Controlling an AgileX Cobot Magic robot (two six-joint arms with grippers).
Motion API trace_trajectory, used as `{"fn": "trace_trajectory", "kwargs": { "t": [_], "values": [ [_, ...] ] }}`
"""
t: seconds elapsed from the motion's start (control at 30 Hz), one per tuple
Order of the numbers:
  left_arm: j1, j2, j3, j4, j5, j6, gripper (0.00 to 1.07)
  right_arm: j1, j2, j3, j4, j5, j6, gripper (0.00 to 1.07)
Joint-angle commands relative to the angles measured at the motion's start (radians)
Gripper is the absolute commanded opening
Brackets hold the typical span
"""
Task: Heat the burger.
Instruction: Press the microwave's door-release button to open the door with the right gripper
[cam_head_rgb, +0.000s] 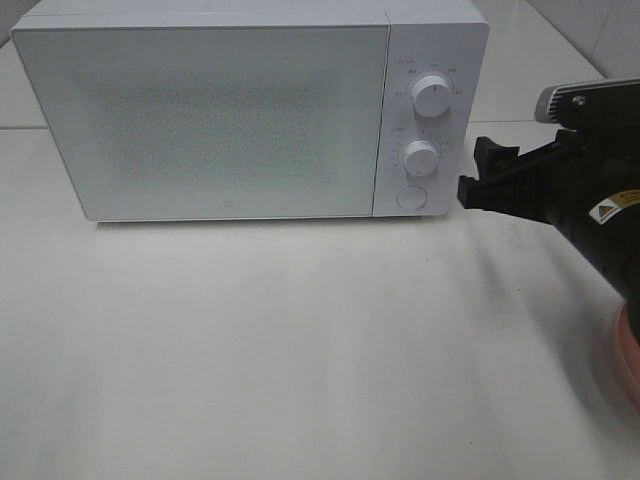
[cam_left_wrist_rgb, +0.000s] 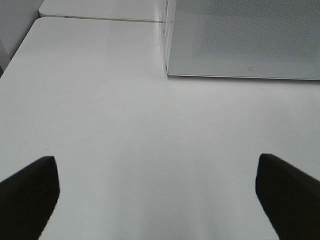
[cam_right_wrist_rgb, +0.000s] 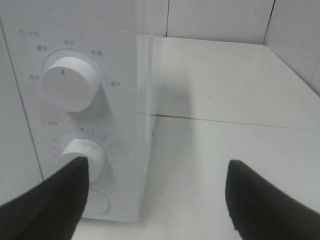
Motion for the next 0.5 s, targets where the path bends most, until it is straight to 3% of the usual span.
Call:
{"fn": "trace_trajectory", "kwargs": {
  "t": [0.03, 0.37, 0.5],
  "values": [
    [-0.002, -0.02, 0.002, 0.001, -0.014, -0.003, 1.0, 0.083, 0.029, -0.001, 0.092, -0.046, -0.006, 0.75],
    [-0.002, -0.02, 0.002, 0.001, -0.014, -0.003, 1.0, 0.256, 0.104, -0.014, 0.301, -0.116, -0.01, 0.75],
    [-0.002, -0.02, 0.002, 0.001, -0.014, -0.003, 1.0, 0.279, 0.118, -0.029, 0.314, -0.114, -0.012, 0.75]
  ]
}}
